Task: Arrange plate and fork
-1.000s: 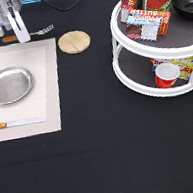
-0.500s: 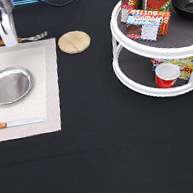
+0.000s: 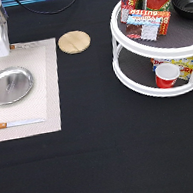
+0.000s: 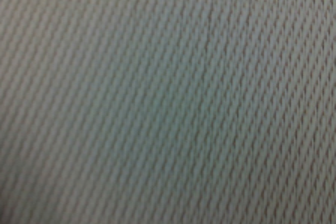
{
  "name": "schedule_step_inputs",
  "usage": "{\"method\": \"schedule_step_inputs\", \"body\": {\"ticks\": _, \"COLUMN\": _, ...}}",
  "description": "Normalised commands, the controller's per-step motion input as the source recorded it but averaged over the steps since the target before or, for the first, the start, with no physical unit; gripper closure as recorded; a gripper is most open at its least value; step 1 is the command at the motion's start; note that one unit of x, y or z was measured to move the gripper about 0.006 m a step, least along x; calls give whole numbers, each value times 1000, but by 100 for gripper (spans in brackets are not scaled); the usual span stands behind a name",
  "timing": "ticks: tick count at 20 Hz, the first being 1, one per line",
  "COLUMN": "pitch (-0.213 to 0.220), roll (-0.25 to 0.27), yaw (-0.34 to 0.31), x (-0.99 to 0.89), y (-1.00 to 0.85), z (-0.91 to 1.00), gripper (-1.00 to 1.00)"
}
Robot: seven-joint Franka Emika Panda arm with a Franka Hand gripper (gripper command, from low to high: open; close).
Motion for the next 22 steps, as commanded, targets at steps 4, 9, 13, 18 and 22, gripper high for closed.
{"method": "schedule_step_inputs", "body": {"ticks": 4, "pitch": 0, "roll": -9, "yaw": -127, "x": 1, "y": 9, "z": -200, "gripper": 100}}
{"method": "schedule_step_inputs", "body": {"ticks": 9, "pitch": 0, "roll": -15, "yaw": -124, "x": 132, "y": 0, "z": -113, "gripper": 100}}
{"method": "schedule_step_inputs", "body": {"ticks": 13, "pitch": 1, "roll": -1, "yaw": -110, "x": 234, "y": -33, "z": -26, "gripper": 100}}
{"method": "schedule_step_inputs", "body": {"ticks": 18, "pitch": 2, "roll": 0, "yaw": -95, "x": 242, "y": -61, "z": 28, "gripper": 100}}
{"method": "schedule_step_inputs", "body": {"ticks": 22, "pitch": 1, "roll": 0, "yaw": -91, "x": 4, "y": -14, "z": 10, "gripper": -100}}
